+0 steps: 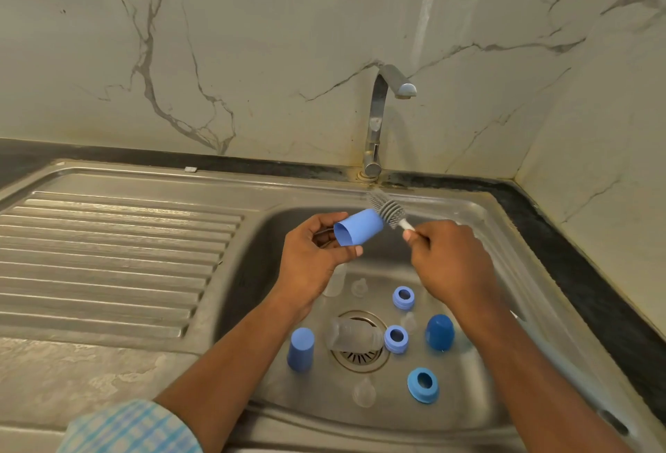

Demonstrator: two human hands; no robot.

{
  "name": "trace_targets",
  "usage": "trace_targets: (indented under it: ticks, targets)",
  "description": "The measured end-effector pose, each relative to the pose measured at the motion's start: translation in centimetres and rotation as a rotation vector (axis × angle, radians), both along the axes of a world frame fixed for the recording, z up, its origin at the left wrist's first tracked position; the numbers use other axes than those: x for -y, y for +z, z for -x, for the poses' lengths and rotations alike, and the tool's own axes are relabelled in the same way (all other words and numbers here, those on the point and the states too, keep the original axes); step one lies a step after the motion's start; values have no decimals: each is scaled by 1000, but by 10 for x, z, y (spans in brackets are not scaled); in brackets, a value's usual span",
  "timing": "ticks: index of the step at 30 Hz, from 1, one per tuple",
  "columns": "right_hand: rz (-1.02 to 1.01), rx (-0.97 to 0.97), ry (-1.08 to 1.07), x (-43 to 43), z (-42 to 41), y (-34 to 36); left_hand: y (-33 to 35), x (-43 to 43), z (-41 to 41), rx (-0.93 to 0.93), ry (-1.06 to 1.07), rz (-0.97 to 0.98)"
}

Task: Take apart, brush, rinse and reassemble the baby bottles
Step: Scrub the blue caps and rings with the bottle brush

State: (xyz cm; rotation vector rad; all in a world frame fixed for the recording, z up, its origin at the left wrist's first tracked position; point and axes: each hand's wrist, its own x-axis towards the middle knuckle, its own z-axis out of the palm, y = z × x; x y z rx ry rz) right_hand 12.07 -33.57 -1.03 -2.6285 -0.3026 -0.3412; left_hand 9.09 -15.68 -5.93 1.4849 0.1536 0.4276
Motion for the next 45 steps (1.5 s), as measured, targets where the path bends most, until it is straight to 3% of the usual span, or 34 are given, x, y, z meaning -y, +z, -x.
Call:
trace_targets:
  ticks: [12,17,22,31,34,39,45]
  targets:
    - [-27,-18,31,3,-5,-5,-2,-4,-2,-68,-51,128]
    - [-26,-36,24,4,-5,-4,6,-5,-2,-101,-162,515]
    - [-24,-51,50,3,-6,-6,3,-10,-6,-115,-82,564]
    - [-25,7,8,5,-5,-3,5,-5,-1,-221,-171,427]
    - [-31,48,-5,4,-4,-3,3,-5,-2,-192,-76,365]
    - [-4,-12,76,-5,3,-2,-2,-5,-3,-114,49,39]
    - [73,-69,256,-25,22,-3,1,-8,-1,-20,77,-91]
